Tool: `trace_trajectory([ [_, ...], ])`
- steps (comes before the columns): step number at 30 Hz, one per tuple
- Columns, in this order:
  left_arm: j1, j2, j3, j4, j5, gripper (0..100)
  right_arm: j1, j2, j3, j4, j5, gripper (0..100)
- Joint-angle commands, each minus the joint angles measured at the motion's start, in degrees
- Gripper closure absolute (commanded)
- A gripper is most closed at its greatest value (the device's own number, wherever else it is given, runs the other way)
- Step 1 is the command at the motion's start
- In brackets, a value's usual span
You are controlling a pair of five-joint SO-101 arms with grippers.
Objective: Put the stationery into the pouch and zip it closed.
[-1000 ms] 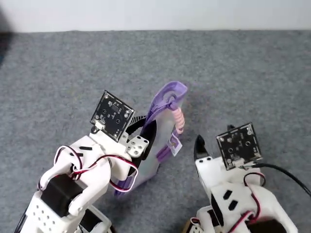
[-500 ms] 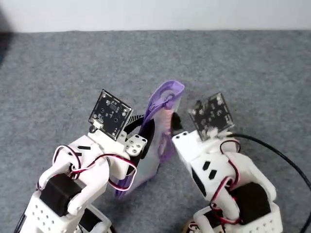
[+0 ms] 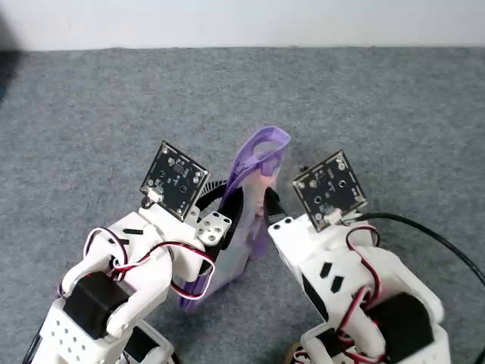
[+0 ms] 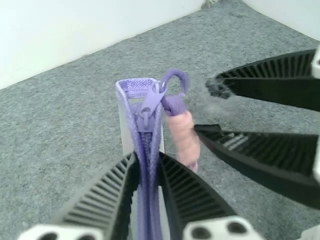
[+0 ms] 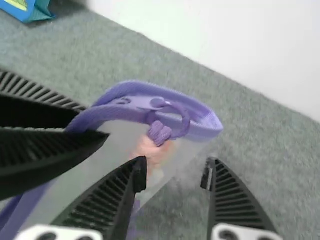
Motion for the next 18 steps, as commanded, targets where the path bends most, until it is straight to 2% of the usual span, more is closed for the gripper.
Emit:
trace_trajectory([
  [1,-0.1,-0.6,-3.5,-0.4,0.2,99,-1.4,0.7,-3.1,-0.2,0.4,79.8],
  [8,-0.3,-0.6,-3.5,-0.6,-1.4,99,-4.2,2.9,-1.8,-2.2,0.2,79.7],
  [13,-0.3,-0.6,-3.5,-0.6,-1.4,99,-0.6,8.7,-0.8,-8.3,0.5,79.7],
  [18,-0.2,-0.6,-3.5,-0.6,-1.4,99,2.6,11.5,-0.7,-8.9,0.7,79.8],
])
